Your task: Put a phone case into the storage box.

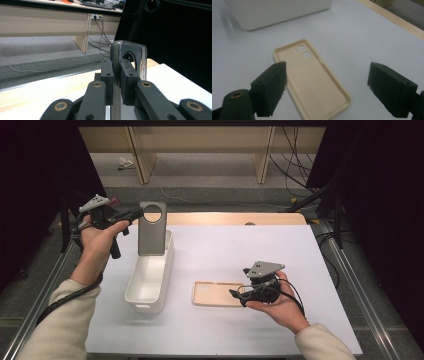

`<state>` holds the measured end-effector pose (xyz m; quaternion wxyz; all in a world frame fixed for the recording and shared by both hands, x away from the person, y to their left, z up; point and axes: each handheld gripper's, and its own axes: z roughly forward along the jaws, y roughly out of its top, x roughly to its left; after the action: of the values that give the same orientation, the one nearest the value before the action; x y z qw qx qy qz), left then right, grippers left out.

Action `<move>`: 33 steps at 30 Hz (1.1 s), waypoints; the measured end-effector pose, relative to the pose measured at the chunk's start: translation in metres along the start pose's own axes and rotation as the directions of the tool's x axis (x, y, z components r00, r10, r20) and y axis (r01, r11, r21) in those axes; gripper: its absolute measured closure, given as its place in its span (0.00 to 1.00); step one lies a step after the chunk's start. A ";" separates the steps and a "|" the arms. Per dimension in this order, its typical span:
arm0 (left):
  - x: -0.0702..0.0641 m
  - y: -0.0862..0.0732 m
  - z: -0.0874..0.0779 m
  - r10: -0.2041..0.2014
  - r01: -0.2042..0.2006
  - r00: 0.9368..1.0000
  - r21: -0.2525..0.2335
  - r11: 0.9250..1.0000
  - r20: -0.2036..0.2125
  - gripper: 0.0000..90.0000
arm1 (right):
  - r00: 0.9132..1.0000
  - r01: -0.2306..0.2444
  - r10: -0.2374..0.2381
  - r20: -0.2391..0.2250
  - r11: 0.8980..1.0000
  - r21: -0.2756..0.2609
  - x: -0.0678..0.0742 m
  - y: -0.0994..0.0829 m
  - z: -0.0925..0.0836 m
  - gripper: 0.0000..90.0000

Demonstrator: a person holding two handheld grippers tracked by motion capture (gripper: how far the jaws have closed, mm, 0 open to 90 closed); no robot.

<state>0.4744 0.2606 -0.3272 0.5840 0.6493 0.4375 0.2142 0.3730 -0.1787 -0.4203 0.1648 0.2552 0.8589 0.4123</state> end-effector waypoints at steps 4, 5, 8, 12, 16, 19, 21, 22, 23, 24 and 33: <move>0.004 -0.002 0.004 -0.001 0.001 1.000 0.006 1.000 -0.003 0.91 | 1.000 0.000 0.000 0.000 1.000 0.000 0.000 0.000 0.000 0.19; 0.005 -0.002 0.005 -0.001 0.001 1.000 0.007 1.000 -0.004 0.91 | 1.000 0.000 0.000 -0.001 1.000 -0.001 0.000 0.000 0.000 0.19; 0.008 -0.002 0.007 0.005 -0.005 1.000 0.012 1.000 -0.005 0.91 | 1.000 0.000 0.000 -0.001 1.000 -0.001 0.000 0.000 0.000 0.19; 0.012 -0.003 0.010 0.016 -0.016 1.000 0.016 1.000 -0.008 0.91 | 1.000 0.000 0.000 -0.002 1.000 0.000 0.000 0.000 0.000 0.19; 0.016 -0.003 0.013 0.013 -0.013 1.000 0.018 1.000 -0.012 0.91 | 1.000 -0.002 0.002 -0.002 1.000 0.001 0.000 0.000 0.000 0.19; 0.018 -0.004 0.015 0.012 -0.012 1.000 0.018 1.000 -0.016 0.91 | 1.000 -0.001 0.001 -0.002 1.000 0.002 0.001 0.000 0.000 0.19; 0.020 -0.005 0.017 0.012 -0.011 1.000 0.021 1.000 -0.018 0.91 | 1.000 -0.001 0.001 -0.002 1.000 0.001 0.000 0.000 0.000 0.19; 0.021 -0.005 0.017 0.012 -0.011 1.000 0.021 1.000 -0.020 0.91 | 1.000 0.001 -0.001 -0.002 1.000 0.000 0.000 0.000 0.000 0.19; 0.022 -0.006 0.018 0.011 -0.011 1.000 0.023 1.000 -0.021 0.91 | 1.000 0.000 0.000 -0.003 1.000 0.000 0.000 0.000 0.000 0.19; 0.023 -0.007 0.019 0.010 -0.009 1.000 0.022 1.000 -0.020 0.91 | 1.000 0.000 0.000 -0.003 1.000 0.000 0.000 0.000 0.000 0.19; 0.031 -0.011 0.026 0.028 -0.027 0.999 0.034 0.999 -0.029 0.91 | 1.000 -0.001 0.001 -0.004 1.000 0.000 0.000 0.000 0.000 0.19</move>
<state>0.5077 0.2707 -0.3511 0.5635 0.6619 0.4405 0.2242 0.3732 -0.1784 -0.4205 0.1629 0.2549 0.8591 0.4129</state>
